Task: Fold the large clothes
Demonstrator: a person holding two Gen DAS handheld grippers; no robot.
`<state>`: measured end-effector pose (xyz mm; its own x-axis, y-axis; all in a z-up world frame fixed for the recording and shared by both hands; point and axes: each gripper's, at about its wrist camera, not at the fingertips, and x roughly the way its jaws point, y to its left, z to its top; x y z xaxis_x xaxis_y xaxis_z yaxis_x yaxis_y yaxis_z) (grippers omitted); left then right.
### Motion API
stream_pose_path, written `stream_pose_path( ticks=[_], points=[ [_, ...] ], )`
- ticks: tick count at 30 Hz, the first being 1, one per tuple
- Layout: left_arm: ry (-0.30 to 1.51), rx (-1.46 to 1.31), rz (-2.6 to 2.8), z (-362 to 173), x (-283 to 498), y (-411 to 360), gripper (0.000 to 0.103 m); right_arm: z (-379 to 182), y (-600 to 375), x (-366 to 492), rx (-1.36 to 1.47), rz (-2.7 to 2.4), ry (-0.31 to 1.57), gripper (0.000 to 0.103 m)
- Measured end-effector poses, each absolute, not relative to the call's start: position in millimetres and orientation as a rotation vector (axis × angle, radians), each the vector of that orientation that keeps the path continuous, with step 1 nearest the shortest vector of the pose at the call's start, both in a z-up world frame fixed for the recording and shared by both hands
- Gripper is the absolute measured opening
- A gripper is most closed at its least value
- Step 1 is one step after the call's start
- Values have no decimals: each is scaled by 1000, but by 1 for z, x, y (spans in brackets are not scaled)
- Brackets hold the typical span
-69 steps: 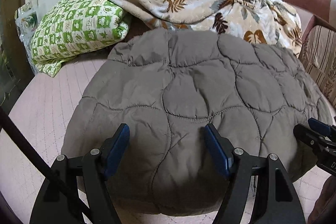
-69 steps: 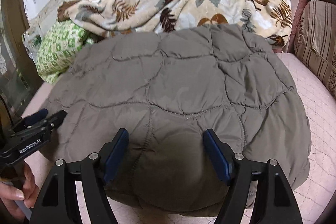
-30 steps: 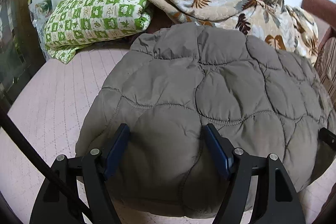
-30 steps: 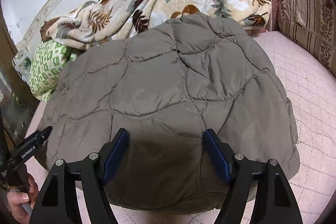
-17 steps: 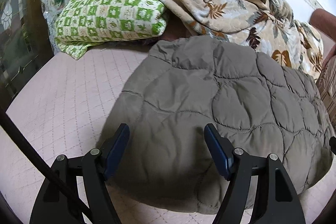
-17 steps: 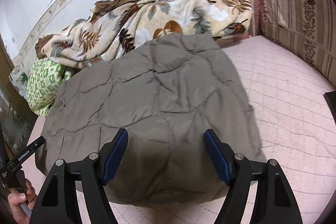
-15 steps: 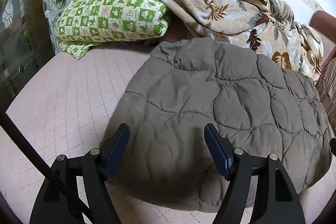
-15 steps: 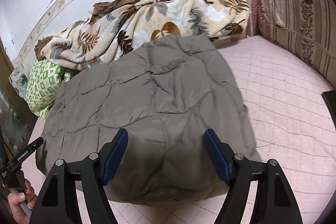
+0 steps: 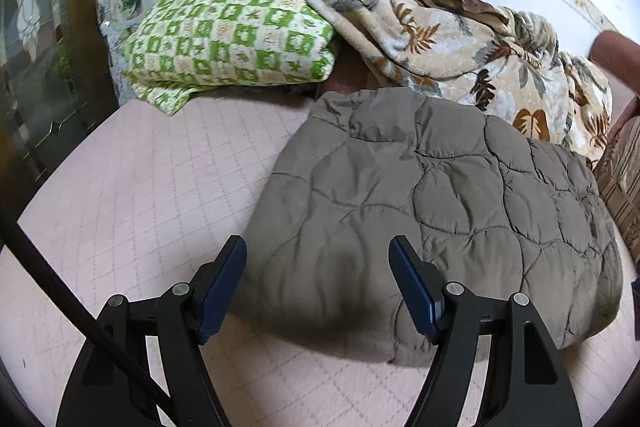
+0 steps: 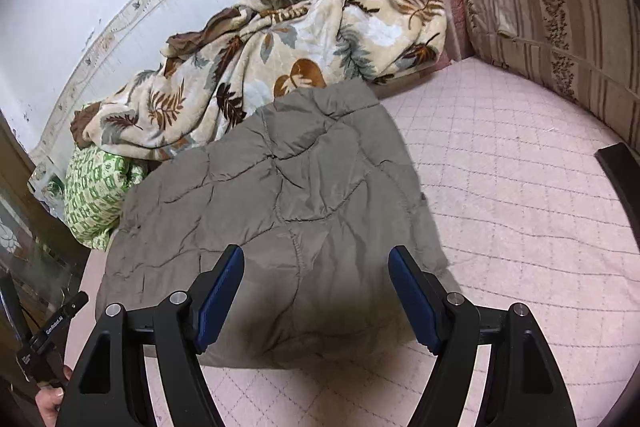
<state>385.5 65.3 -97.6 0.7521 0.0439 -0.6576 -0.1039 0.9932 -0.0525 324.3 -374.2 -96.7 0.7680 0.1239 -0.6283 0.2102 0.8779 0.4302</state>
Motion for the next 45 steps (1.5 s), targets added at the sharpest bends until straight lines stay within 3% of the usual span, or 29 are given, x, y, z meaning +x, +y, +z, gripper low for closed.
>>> stream_pose_path(
  ticks=[13, 33, 45],
  points=[
    [840, -201, 132, -123, 363, 125, 73, -117, -421, 266, 718, -130, 701, 83],
    [946, -361, 100, -141, 371, 157, 78, -169, -458, 268, 1096, -119, 704, 87],
    [993, -506, 31, -154, 377, 175, 78, -188, -444, 287, 1162, -68, 728, 88]
  ],
)
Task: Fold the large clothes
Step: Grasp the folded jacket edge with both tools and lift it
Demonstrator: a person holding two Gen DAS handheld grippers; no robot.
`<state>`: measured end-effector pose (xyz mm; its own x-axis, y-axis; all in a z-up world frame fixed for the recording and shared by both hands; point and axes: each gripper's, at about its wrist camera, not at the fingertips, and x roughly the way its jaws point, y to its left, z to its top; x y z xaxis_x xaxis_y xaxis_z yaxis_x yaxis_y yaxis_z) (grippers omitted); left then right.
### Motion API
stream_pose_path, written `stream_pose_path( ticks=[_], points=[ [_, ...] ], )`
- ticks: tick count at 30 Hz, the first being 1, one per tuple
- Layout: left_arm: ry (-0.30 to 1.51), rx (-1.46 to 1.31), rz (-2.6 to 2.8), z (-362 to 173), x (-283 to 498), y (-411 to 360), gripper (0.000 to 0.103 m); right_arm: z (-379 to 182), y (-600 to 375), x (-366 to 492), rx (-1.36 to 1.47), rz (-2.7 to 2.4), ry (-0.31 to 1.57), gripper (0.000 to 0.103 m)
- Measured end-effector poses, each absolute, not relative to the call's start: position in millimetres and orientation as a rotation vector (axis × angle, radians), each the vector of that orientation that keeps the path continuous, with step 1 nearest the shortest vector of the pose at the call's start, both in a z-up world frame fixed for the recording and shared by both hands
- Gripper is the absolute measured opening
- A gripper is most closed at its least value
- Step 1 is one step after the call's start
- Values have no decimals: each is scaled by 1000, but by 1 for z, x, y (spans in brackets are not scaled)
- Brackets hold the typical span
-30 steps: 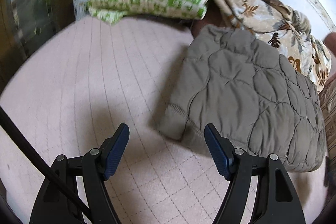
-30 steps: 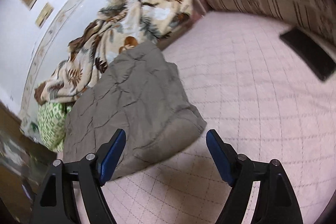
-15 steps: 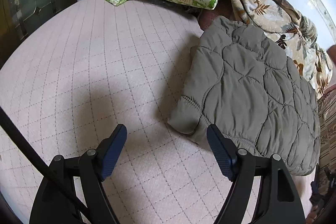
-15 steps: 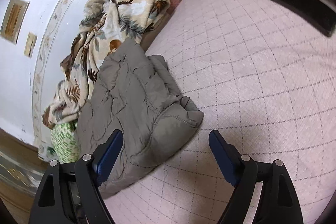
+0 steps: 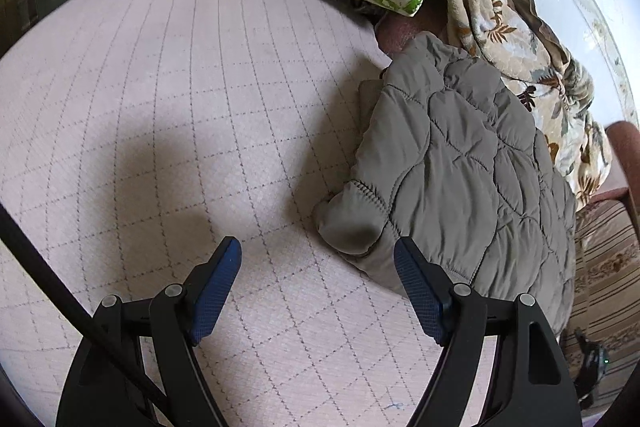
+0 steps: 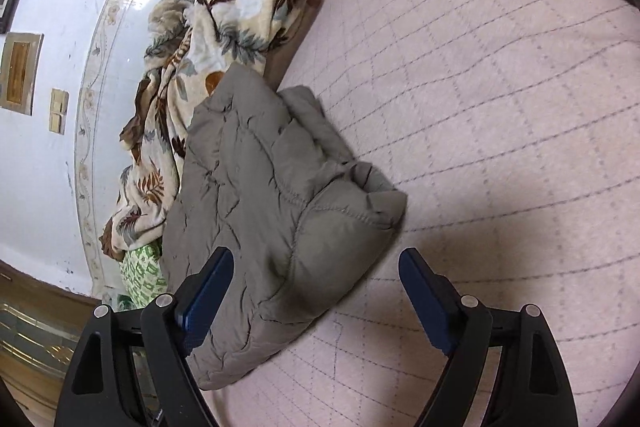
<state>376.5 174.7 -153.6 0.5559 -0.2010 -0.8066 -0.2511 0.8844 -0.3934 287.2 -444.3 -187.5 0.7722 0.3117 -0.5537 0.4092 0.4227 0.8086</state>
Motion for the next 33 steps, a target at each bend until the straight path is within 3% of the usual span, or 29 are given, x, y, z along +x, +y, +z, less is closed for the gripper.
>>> stream_pose_path(
  ticks=[11, 25, 33],
  points=[
    [1023, -712, -78, -174, 383, 178, 78, -198, -434, 300, 1179, -52, 730, 88],
    [989, -704, -98, -179, 403, 153, 78, -217, -437, 312, 1250, -68, 717, 88],
    [917, -701, -54, -187, 416, 146, 86, -226, -439, 327, 1263, -75, 686, 91]
  ],
)
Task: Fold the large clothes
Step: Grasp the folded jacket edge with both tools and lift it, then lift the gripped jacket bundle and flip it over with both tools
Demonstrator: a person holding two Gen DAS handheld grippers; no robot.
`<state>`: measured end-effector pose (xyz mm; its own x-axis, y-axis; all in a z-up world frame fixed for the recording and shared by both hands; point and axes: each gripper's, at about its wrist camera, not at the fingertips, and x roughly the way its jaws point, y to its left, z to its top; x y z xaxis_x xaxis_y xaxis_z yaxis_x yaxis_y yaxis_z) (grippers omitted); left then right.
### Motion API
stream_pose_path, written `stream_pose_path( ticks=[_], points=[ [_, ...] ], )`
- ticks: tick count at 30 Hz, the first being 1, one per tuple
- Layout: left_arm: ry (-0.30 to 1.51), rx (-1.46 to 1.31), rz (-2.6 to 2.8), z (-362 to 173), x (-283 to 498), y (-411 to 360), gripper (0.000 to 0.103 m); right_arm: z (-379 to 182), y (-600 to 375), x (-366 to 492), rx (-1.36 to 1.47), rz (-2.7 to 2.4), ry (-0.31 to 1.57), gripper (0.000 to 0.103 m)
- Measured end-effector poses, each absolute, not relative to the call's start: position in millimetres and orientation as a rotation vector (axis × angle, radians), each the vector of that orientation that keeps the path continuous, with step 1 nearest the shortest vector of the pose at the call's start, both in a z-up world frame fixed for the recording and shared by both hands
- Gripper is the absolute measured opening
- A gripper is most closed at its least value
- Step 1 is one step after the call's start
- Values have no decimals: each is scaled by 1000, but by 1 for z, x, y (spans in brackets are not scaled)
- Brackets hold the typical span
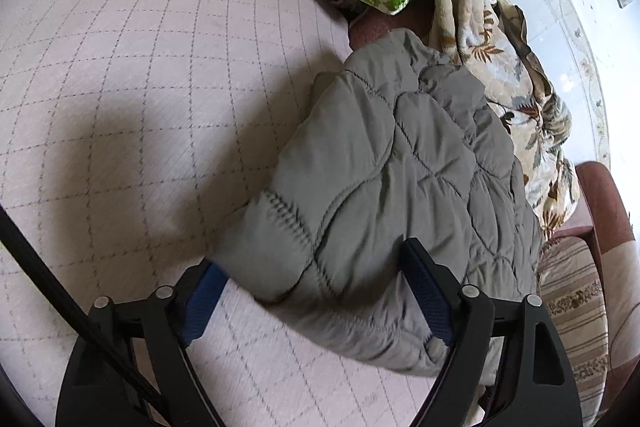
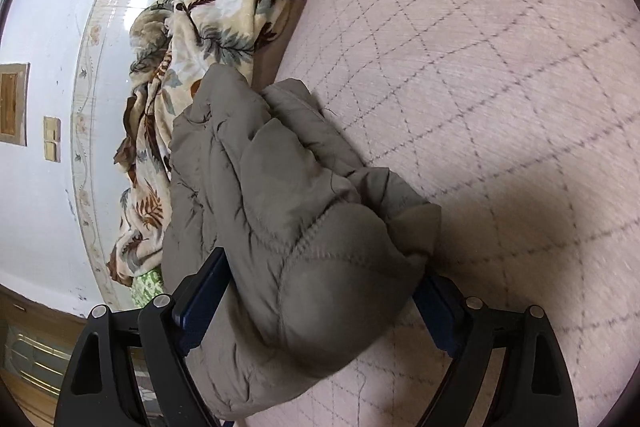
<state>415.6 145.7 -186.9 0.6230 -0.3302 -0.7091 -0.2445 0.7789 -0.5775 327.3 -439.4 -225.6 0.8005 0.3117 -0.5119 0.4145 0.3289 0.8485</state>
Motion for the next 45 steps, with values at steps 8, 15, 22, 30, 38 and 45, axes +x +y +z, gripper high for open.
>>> stream_pose_path(
  ticks=[8, 15, 22, 30, 38, 45],
  points=[
    [893, -592, -24, -185, 427, 133, 79, -219, -431, 340, 1111, -99, 734, 81],
    [840, -247, 52, -165, 427, 95, 55, -195, -395, 358, 695, -179, 793, 55],
    [778, -1, 122, -158, 423, 68, 54, -170, -368, 365, 366, -235, 801, 50],
    [724, 132, 159, -152, 418, 51, 53, -154, -343, 368, 110, -272, 774, 48],
    [669, 228, 186, -147, 412, 38, 51, -142, -323, 369, -41, -299, 730, 48],
    [624, 248, 193, -137, 405, 35, 50, -129, -314, 362, -109, -298, 676, 46]
  ],
)
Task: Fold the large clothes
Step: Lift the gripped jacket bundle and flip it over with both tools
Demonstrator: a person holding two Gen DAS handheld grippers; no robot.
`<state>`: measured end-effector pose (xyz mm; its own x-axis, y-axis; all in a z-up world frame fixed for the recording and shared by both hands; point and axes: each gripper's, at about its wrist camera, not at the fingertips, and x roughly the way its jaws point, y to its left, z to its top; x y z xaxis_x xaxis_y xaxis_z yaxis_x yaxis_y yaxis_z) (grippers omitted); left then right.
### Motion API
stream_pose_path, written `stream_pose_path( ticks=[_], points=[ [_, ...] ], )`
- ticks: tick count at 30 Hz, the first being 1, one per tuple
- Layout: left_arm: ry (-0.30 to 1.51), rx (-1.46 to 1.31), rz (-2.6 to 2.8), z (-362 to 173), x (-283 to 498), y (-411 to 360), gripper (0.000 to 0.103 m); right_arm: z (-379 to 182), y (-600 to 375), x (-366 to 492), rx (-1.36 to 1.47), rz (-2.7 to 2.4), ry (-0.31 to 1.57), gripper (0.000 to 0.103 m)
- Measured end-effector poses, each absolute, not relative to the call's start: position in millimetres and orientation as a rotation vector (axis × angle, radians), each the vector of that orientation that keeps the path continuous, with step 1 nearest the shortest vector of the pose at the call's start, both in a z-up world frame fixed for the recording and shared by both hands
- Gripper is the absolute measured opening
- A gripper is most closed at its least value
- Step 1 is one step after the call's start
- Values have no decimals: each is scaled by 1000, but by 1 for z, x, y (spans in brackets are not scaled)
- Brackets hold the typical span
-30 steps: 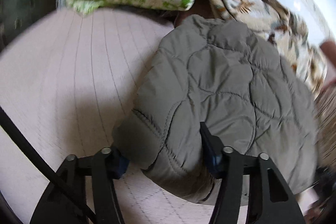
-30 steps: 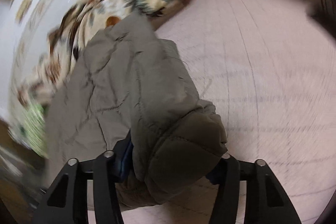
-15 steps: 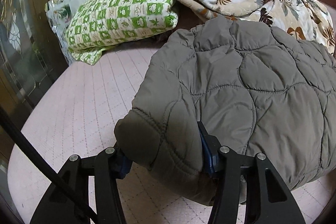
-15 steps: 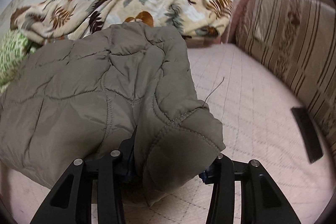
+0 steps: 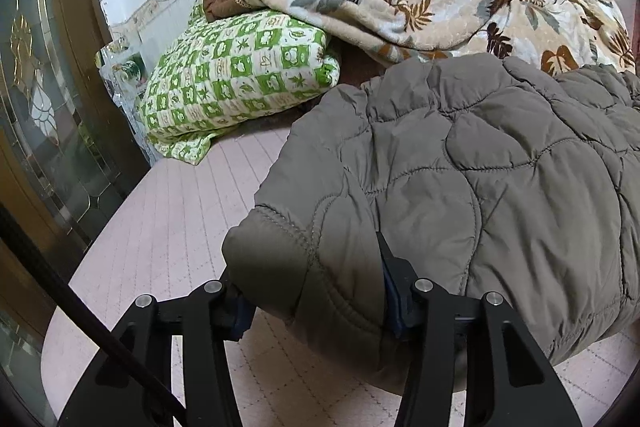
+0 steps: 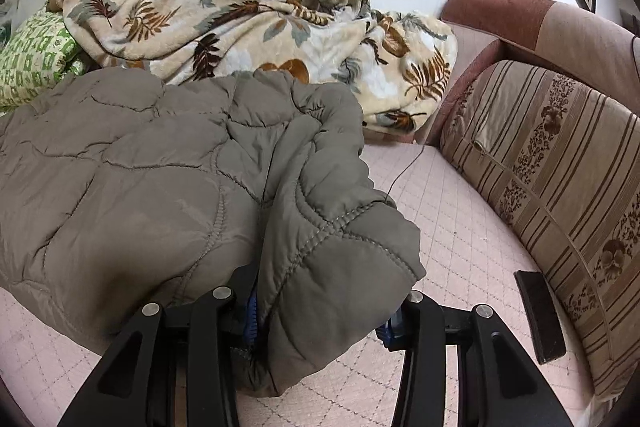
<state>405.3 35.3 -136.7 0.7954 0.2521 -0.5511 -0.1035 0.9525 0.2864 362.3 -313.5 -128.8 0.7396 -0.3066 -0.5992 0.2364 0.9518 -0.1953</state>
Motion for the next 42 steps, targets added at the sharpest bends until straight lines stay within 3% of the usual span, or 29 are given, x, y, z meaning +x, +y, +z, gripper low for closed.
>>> stream_pose_path(
  ticks=[26, 37, 42],
  points=[
    [525, 210, 164, -83, 315, 44, 49, -79, -302, 280, -138, -263, 551, 45],
    [579, 182, 134, -103, 228, 58, 51, -90, -304, 205, -164, -234, 570, 45],
    [699, 201, 125, -133, 225, 62, 57, -114, -327, 205, -48, -195, 713, 46]
  ],
)
